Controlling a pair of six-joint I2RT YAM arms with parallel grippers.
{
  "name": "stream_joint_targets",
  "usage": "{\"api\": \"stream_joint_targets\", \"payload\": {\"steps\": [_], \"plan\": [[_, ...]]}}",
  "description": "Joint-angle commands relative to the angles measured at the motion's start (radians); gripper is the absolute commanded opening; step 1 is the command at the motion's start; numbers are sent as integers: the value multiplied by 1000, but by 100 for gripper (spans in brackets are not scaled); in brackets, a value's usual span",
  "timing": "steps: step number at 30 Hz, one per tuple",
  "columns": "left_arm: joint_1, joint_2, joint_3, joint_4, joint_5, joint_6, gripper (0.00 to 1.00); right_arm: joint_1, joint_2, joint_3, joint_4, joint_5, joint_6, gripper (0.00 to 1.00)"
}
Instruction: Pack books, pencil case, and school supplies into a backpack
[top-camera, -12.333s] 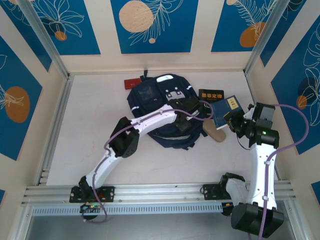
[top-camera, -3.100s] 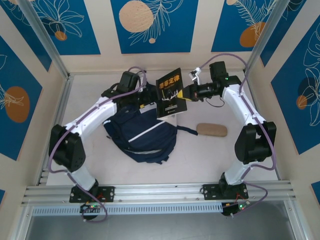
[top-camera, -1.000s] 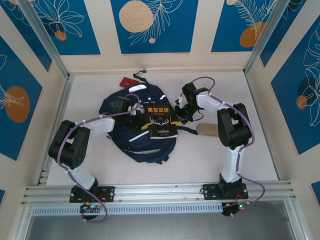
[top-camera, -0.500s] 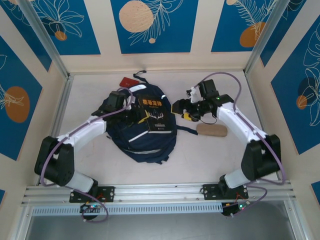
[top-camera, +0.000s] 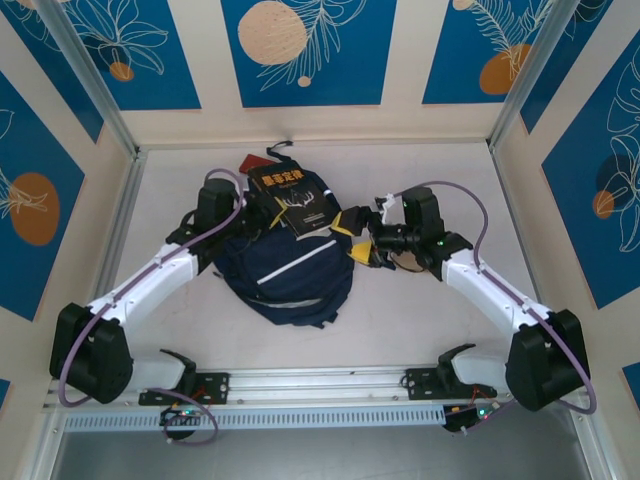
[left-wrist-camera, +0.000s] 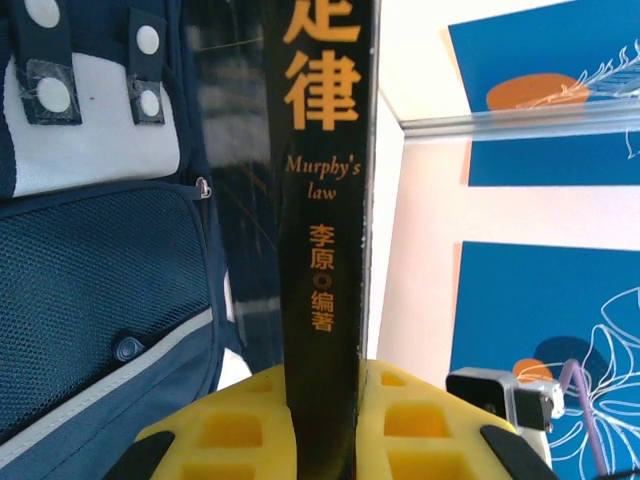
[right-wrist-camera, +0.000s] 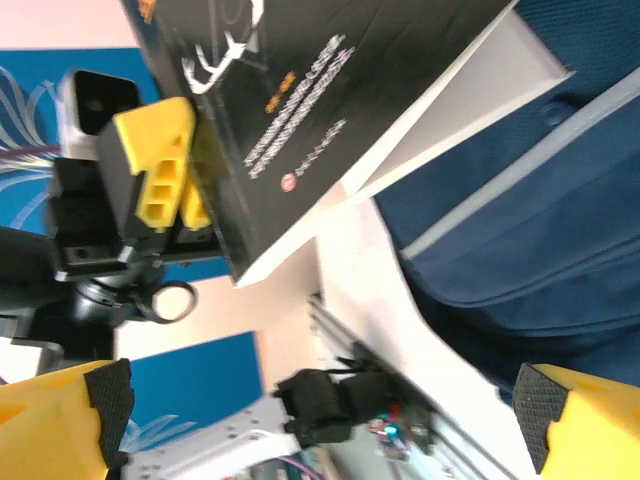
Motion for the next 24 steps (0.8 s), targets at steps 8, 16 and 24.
{"api": "stream_joint_targets", "payload": {"steps": [8, 16, 24], "plan": [[-24, -101, -49, 146, -56, -144, 0, 135, 14, -50, 277, 217, 391, 99], [-25, -172, -69, 133, -100, -175, 0, 171, 61, -25, 324, 346, 544, 100], [-26, -205, -103, 146, -130, -210, 0, 193, 176, 1, 475, 361, 658, 99]]}}
